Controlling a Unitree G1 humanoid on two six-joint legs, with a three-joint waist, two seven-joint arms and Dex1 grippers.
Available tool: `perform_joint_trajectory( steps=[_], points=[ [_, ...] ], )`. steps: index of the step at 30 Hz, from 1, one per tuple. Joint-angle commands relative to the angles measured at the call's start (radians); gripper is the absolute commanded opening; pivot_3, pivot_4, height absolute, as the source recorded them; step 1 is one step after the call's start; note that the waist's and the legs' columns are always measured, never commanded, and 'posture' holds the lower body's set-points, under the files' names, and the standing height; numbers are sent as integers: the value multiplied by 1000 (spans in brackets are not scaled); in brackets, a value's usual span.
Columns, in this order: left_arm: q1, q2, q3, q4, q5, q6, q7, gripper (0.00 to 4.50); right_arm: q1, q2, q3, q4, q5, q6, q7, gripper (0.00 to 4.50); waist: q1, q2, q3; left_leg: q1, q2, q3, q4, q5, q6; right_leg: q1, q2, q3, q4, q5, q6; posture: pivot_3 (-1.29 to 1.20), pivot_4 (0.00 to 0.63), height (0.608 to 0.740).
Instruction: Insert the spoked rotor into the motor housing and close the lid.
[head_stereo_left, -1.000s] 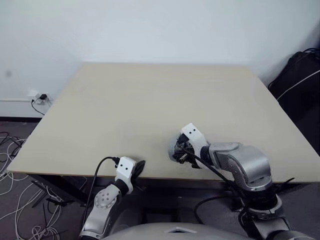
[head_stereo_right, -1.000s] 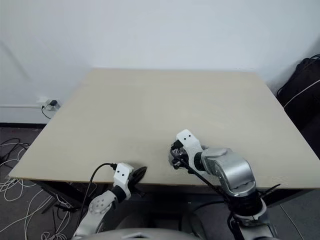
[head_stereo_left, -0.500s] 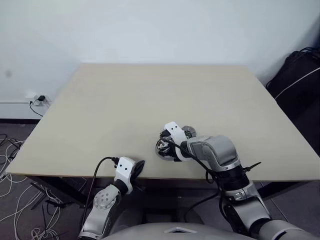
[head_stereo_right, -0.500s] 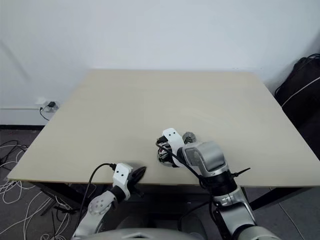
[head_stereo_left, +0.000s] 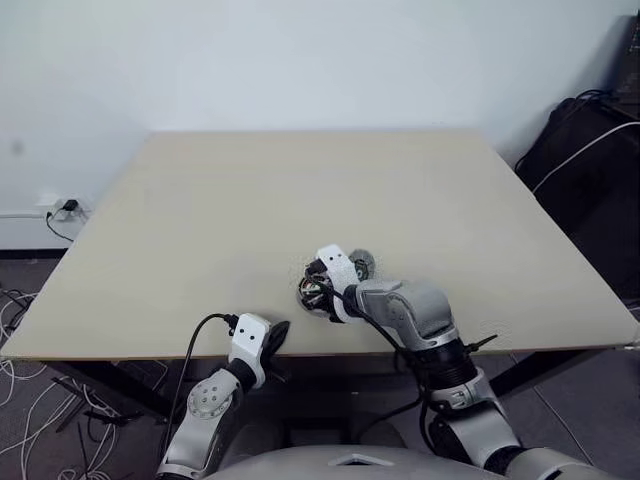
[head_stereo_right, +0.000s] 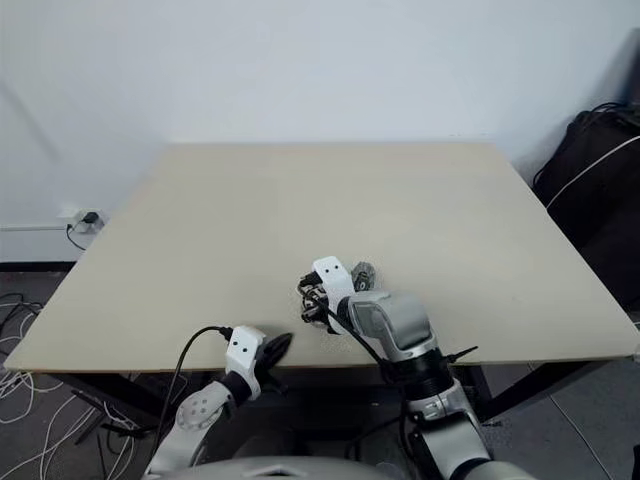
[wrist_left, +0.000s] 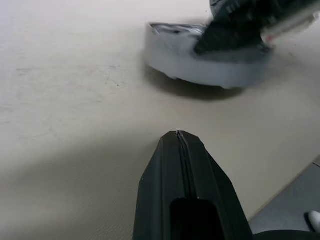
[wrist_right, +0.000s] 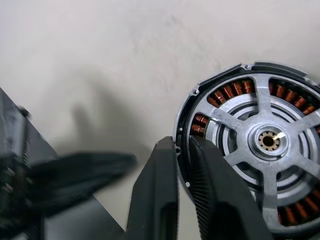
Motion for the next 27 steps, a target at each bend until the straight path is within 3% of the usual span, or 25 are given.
perform_joint_trajectory(
  steps=[1, 9, 19, 27],
  points=[
    [-12, 5, 2, -62, -9, 1, -1, 0, -4, 49, -25, -87, 55, -6, -6, 1755, 1, 0, 0, 0, 0, 0, 0, 0, 0, 0, 0, 0, 0, 0, -1, 0, 0, 740],
    [-15, 8, -1, -74, -9, 14, -2, 0, 9, 82, -43, -162, 120, 13, -9, 4331, 5, 1, 0, 0, -1, 0, -1, 0, 0, 0, -1, 0, -1, 1, -2, 0, 0, 740],
    [-12, 10, -2, -86, -10, 18, -3, 0, 52, 126, -131, -344, 357, -87, 97, 4425, 4, 2, 1, 0, -1, 0, -1, 0, 0, 0, -1, 0, -1, -1, 2, 0, 0, 740],
    [-13, 14, -2, -81, -13, 13, -9, 0, 115, 148, -222, -450, 458, -282, 45, 4425, 4, 2, 1, 0, 0, 0, -1, 0, 0, 0, -1, 0, -1, -2, 2, 0, 0, 740]
  ],
)
